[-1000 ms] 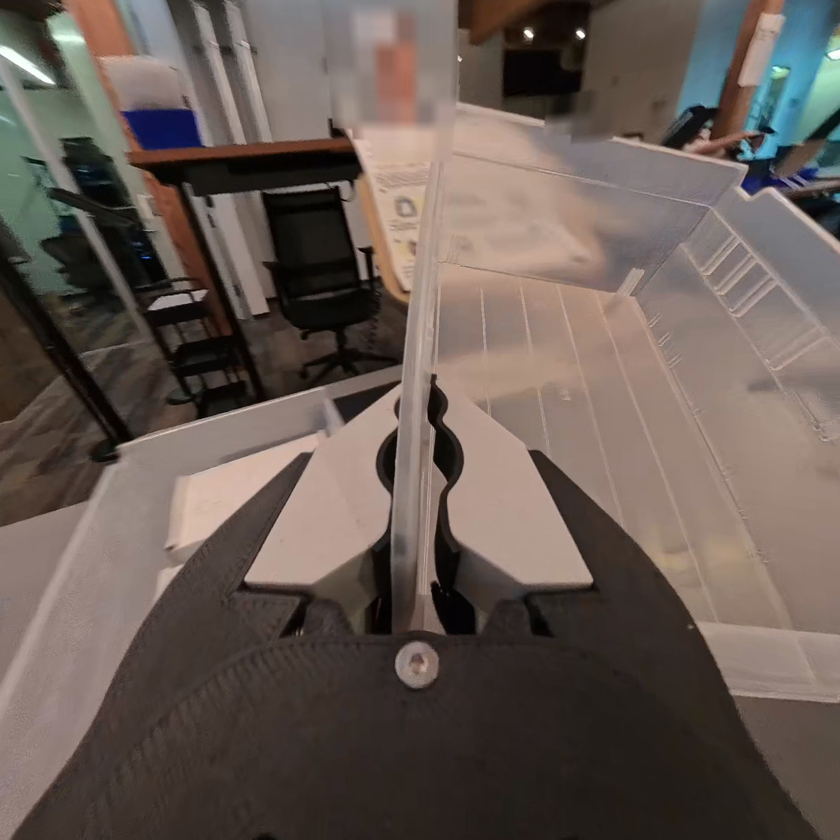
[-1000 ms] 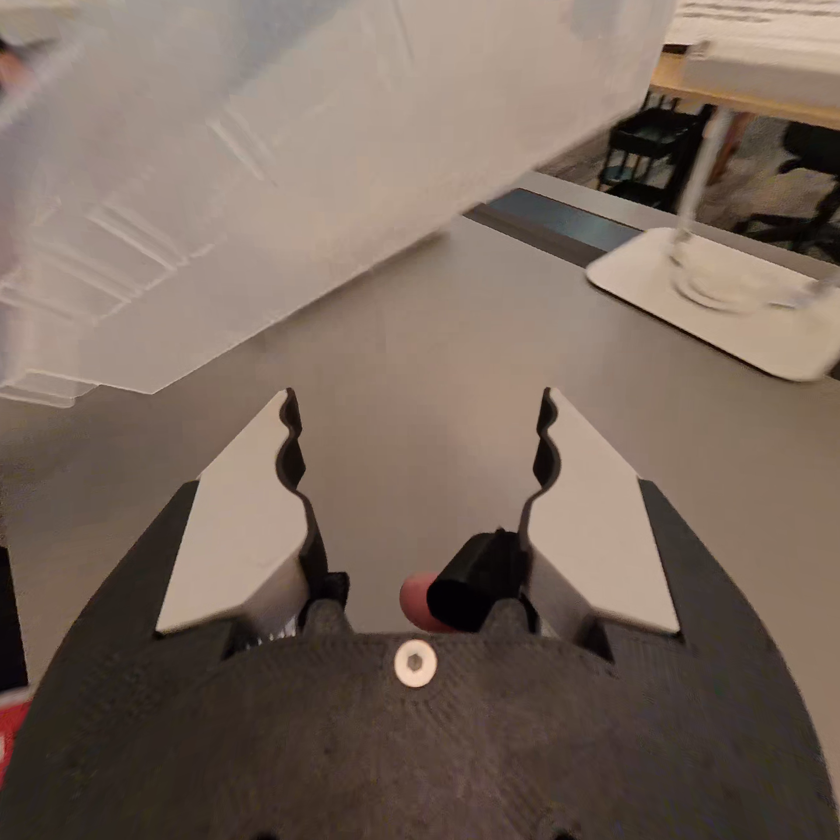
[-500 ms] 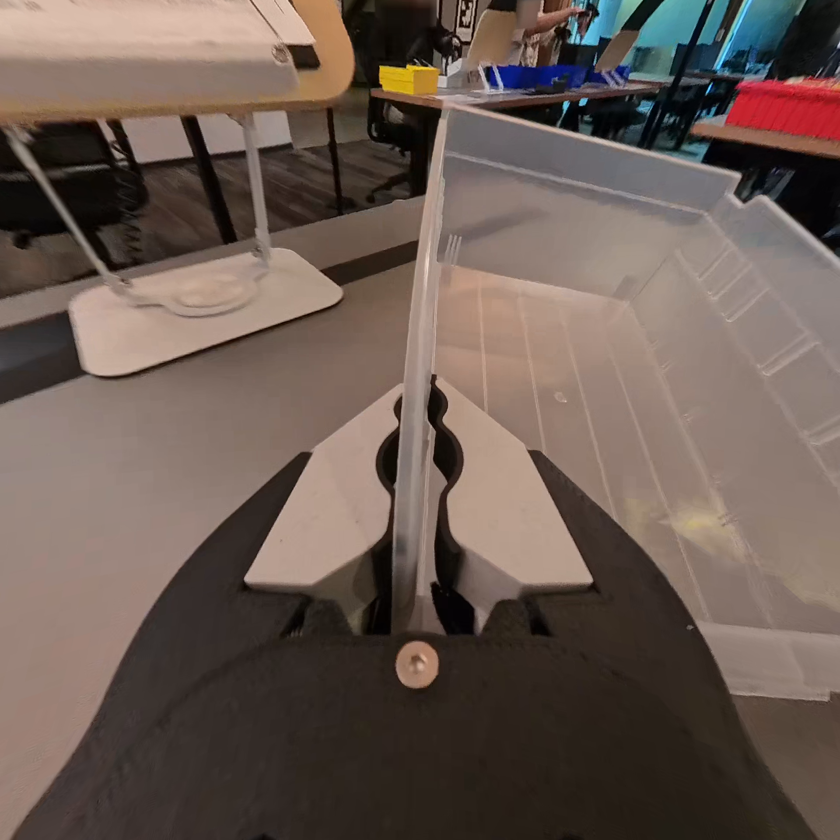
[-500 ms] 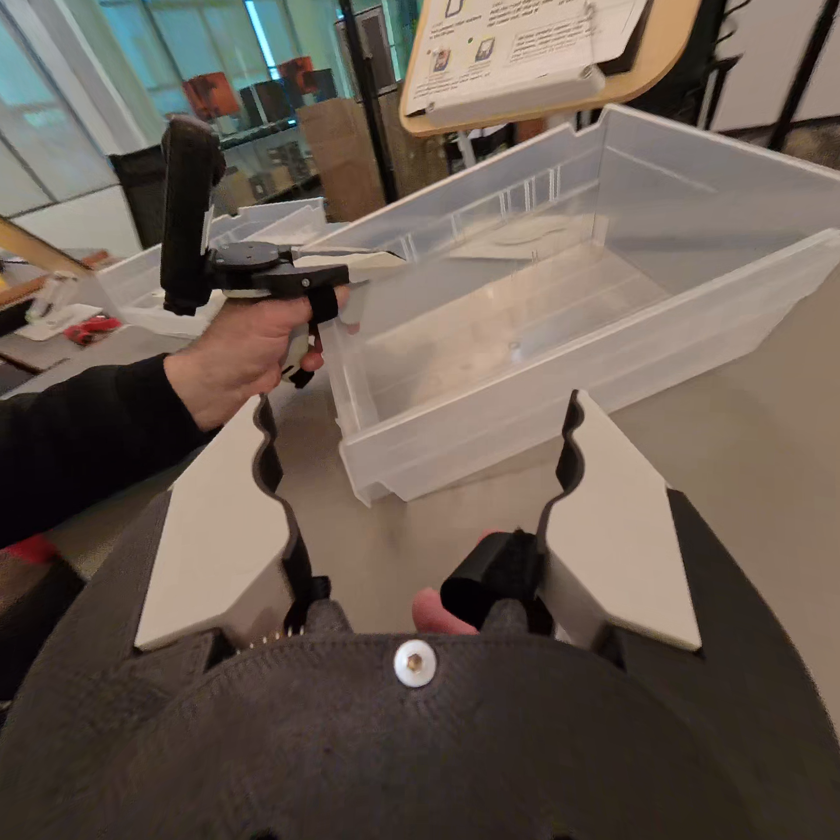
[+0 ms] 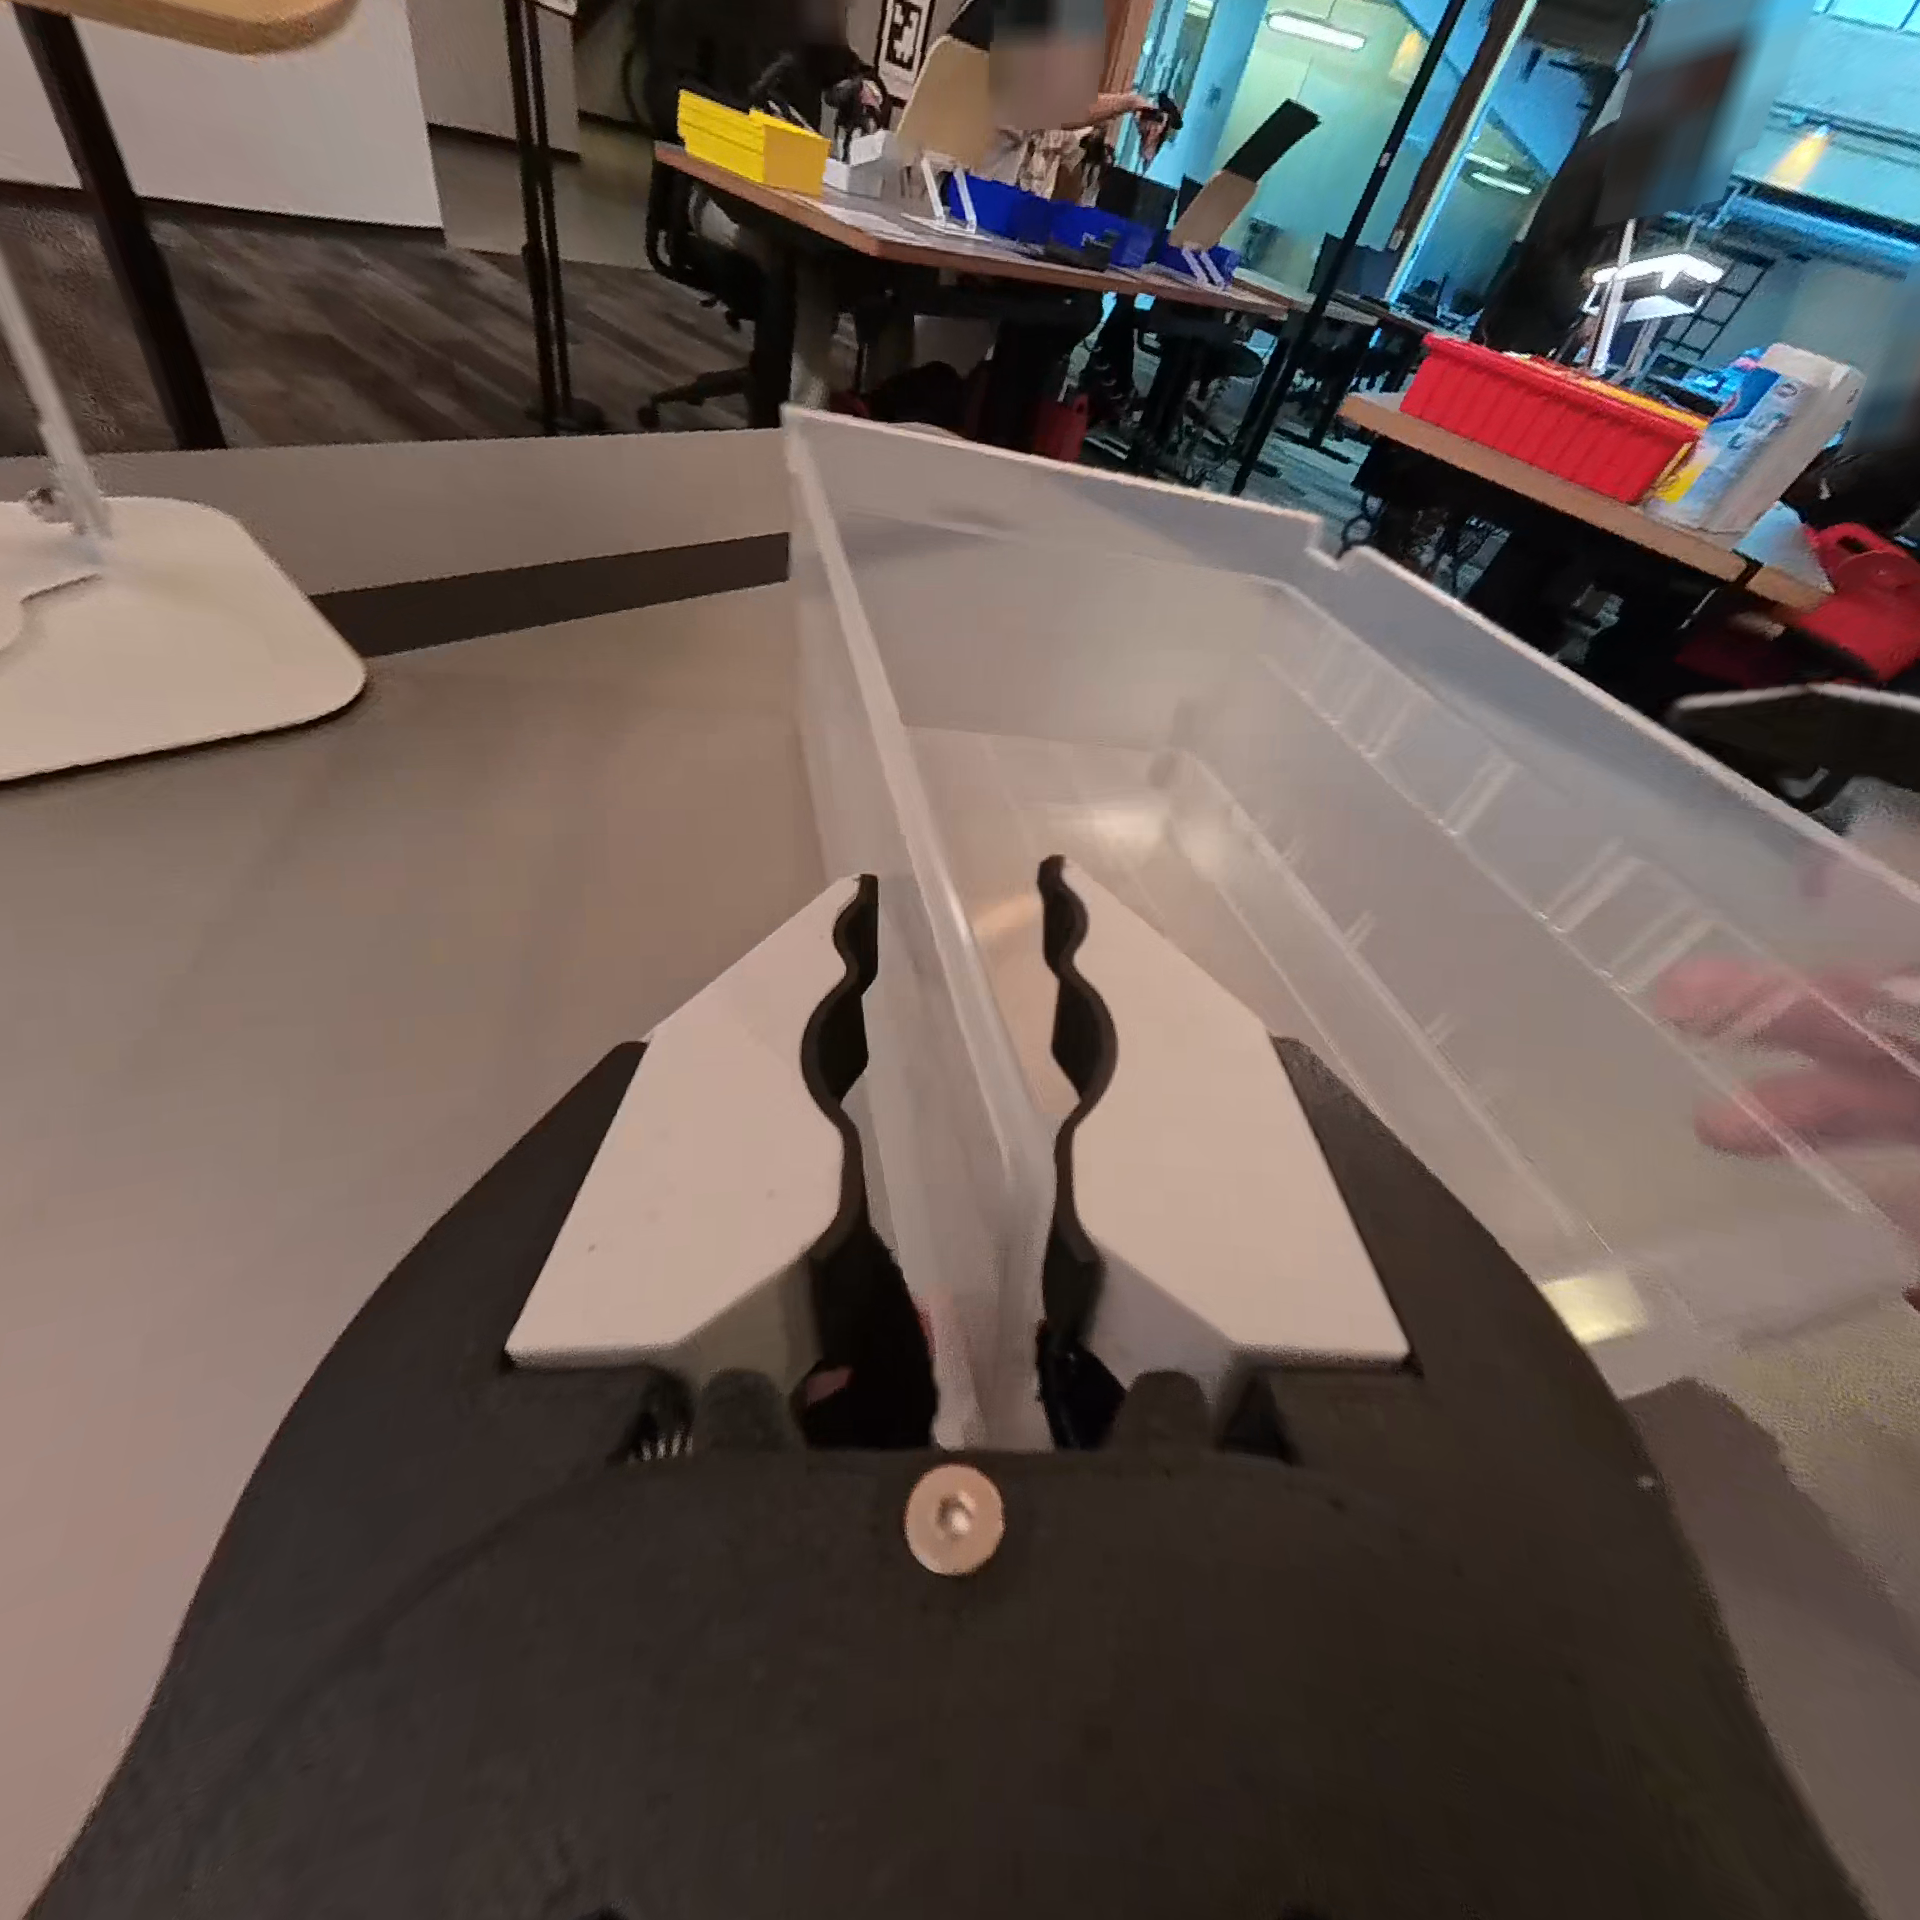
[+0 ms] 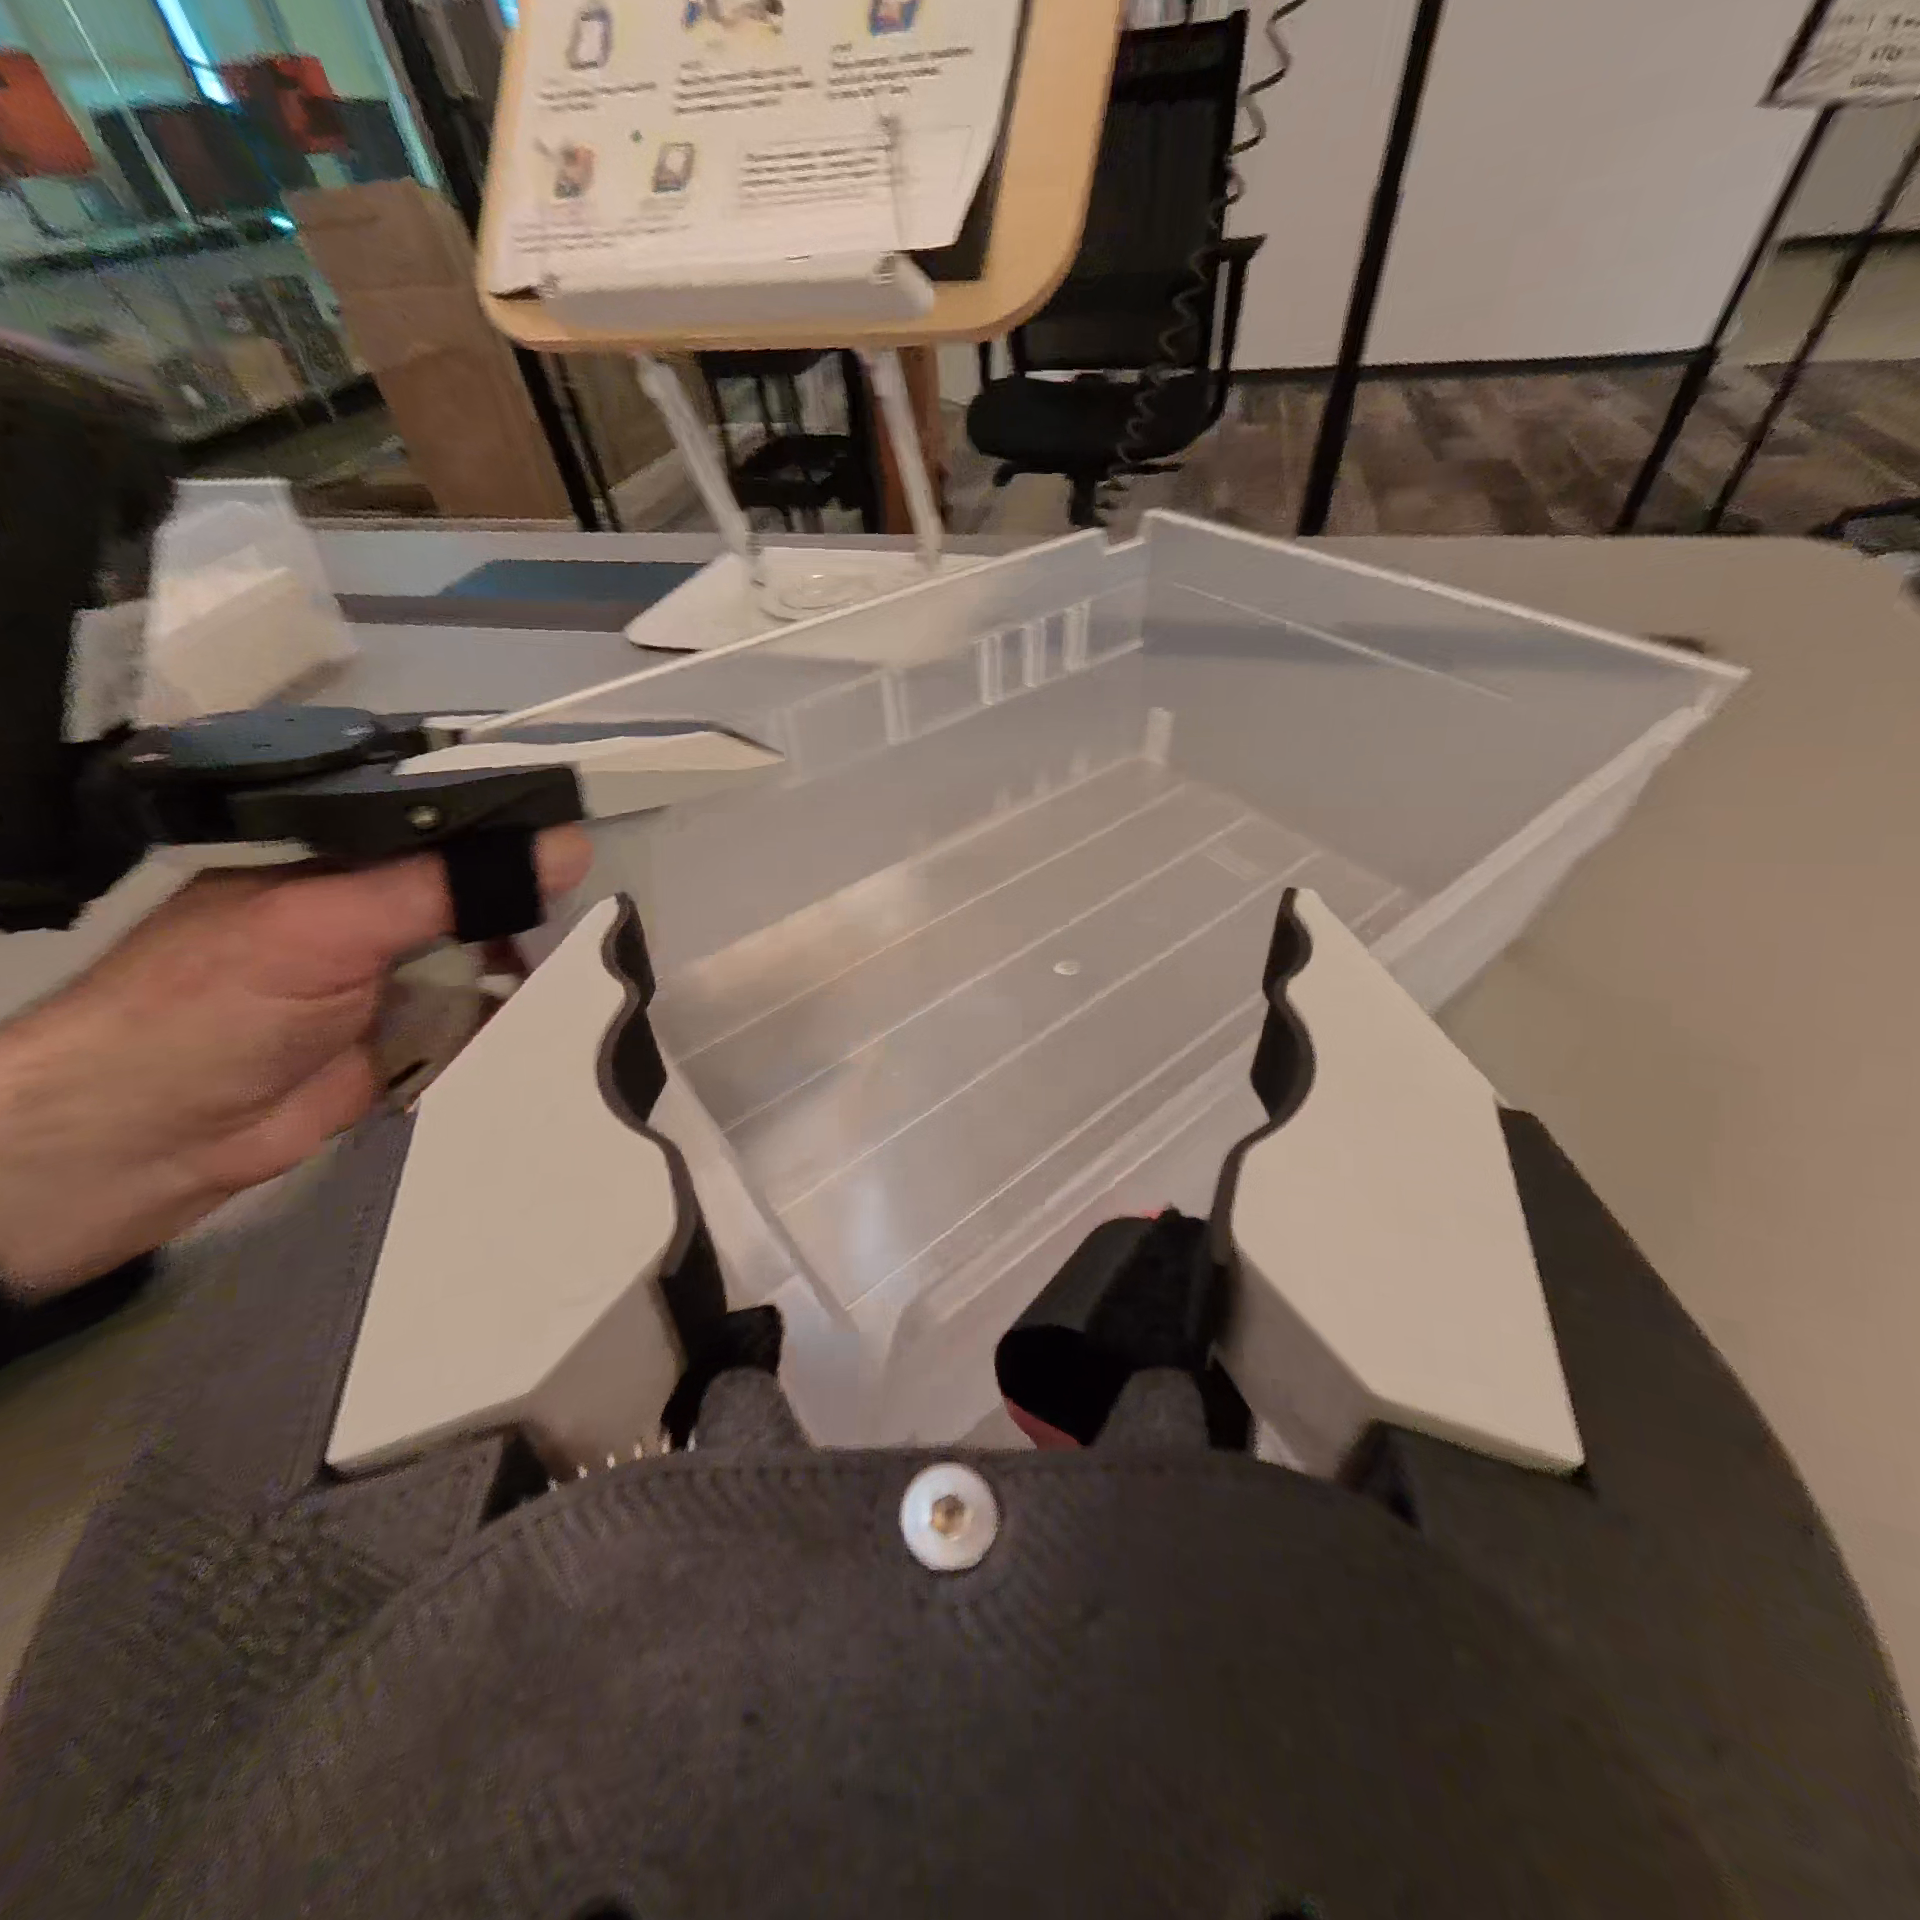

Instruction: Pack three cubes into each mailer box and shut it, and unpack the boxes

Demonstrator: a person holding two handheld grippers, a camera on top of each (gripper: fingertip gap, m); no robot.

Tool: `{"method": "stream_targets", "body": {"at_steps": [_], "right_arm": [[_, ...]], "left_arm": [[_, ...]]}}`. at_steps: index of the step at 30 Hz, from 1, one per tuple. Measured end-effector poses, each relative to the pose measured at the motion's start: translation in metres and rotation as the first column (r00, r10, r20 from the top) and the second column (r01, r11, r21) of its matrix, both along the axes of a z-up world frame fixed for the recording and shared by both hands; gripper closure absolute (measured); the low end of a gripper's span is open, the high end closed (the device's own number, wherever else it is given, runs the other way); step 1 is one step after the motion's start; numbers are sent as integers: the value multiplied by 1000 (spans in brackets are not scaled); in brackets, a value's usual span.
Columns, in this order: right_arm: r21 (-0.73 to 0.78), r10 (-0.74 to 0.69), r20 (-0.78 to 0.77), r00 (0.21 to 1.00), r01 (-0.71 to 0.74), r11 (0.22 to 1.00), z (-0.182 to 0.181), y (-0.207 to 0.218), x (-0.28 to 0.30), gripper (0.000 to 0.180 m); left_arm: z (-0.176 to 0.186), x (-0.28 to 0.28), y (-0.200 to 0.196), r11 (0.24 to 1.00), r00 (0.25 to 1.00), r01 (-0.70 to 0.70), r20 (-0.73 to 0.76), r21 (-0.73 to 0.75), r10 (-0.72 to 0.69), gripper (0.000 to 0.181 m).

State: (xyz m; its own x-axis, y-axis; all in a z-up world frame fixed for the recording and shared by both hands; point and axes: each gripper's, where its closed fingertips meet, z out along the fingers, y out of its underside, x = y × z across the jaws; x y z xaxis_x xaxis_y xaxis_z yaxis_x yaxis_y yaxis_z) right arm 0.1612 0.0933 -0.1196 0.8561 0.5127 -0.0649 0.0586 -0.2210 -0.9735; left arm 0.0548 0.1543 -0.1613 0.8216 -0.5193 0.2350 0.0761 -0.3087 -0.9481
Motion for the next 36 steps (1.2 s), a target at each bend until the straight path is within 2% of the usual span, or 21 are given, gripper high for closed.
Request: {"method": "stream_targets", "body": {"at_steps": [5, 7, 12, 14, 17, 20, 22, 28, 30, 31, 33, 36], "right_arm": [[14, -90, 66, 994, 89, 996, -6, 57, 48, 74], [-10, -110, 69, 991, 111, 994, -11, 81, 68, 82], [-26, -55, 59, 997, 56, 998, -14, 133, 99, 100], [-22, -54, 107, 993, 56, 998, -16, 155, 112, 109], [-15, -23, 160, 987, 25, 1000, -17, 190, 127, 120], [8, -64, 292, 954, 65, 998, -23, 227, 149, 132], [8, -49, 311, 949, 49, 999, -24, 247, 154, 143], [-23, -4, 344, 939, 12, 1000, -29, 286, 161, 139], [21, -48, 394, 918, 43, 999, -25, 293, 171, 124], [78, -98, 422, 901, 71, 994, -15, 294, 179, 109], [219, -203, 425, 882, 117, 969, 19, 288, 192, 93], [399, -332, 395, 857, 165, 902, 76, 256, 197, 95]], "left_arm": [[2, 36, 5, 999, 999, 35, -1, 12, -35, 134], [1, 56, 5, 994, 992, 102, 84, -37, -98, 115], [3, 87, 16, 991, 987, 129, 98, -23, -126, 90], [6, 102, 22, 989, 981, 146, 128, -15, -143, 77], [10, 119, 32, 991, 975, 134, 180, -6, -131, 68], [14, 136, 40, 991, 964, 135, 232, 3, -132, 60], [17, 146, 45, 990, 957, 138, 255, 15, -137, 52], [22, 155, 66, 990, 930, 139, 338, 29, -141, 46], [23, 158, 59, 979, 915, 203, 351, 17, -196, 49], [24, 160, 52, 969, 903, 245, 361, 10, -232, 48], [30, 154, 43, 969, 904, 244, 354, 36, -241, 47], [44, 142, 27, 960, 904, 259, 322, 105, -280, 53]]}}
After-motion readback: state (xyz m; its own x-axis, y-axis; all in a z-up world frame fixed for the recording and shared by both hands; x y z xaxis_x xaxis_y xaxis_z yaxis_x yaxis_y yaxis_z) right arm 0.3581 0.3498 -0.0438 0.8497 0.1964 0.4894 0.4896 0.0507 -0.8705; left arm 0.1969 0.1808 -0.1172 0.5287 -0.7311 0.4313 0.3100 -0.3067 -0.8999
